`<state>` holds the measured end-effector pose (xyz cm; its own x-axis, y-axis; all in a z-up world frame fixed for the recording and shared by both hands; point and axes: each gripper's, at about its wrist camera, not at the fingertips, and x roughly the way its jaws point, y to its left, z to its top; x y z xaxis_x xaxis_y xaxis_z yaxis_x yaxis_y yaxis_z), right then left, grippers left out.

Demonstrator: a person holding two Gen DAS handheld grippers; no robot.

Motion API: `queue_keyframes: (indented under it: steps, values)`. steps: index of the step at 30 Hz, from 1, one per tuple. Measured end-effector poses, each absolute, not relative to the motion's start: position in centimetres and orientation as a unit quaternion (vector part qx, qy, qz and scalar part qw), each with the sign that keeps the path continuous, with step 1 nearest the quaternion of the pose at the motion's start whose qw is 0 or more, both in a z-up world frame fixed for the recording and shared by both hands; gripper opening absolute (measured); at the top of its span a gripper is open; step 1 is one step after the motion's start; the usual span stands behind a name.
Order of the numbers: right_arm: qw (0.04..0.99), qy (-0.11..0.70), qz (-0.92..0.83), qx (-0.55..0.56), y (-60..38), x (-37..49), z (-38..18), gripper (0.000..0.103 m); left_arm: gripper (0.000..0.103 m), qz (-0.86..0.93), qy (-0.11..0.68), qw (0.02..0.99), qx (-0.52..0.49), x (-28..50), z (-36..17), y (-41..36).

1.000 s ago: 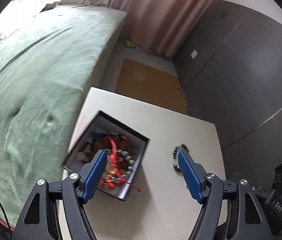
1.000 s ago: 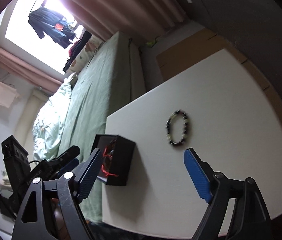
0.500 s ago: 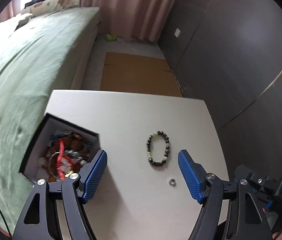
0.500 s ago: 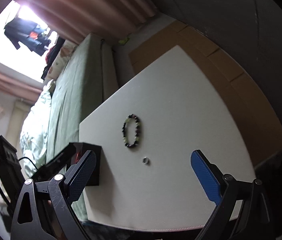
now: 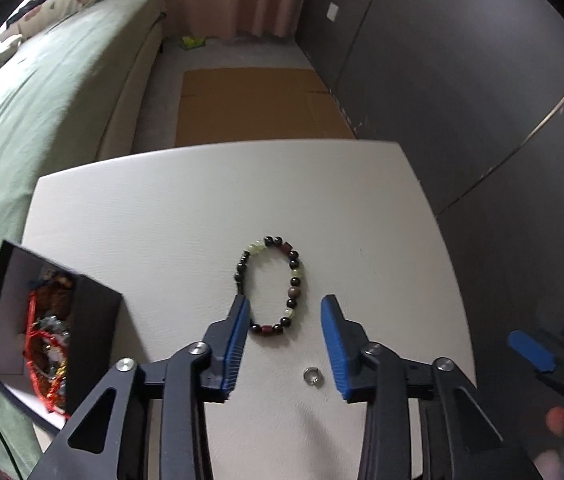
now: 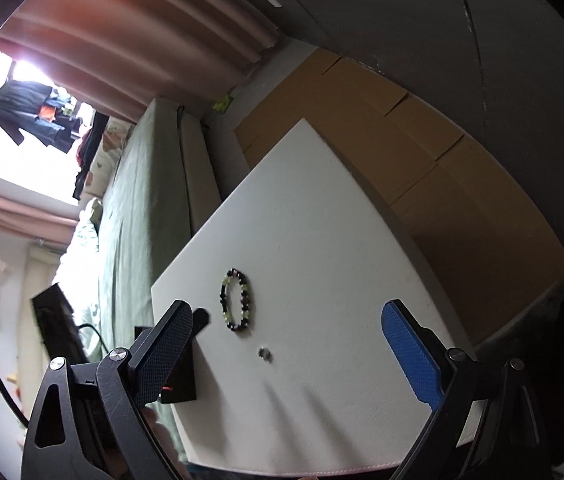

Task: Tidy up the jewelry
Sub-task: 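Grasp the black bead bracelet with the left gripper and lift it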

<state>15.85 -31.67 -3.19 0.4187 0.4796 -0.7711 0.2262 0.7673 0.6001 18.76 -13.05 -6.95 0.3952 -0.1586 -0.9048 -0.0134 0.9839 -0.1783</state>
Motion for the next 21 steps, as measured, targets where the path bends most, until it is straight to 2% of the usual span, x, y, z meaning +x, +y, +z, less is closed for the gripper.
queue_keyframes:
  steps: [15,21]
  values:
    - [0.766,0.526,0.077,0.361,-33.4,15.8,-3.1,0.096,0.024,-0.023,0.572,0.82,-0.027,20.8,-10.6,-15.9]
    - [0.766,0.528,0.076,0.36,-33.3,15.7,-3.2,0.096,0.012,-0.013,0.568,0.823,-0.019,21.1,-11.2,-15.7]
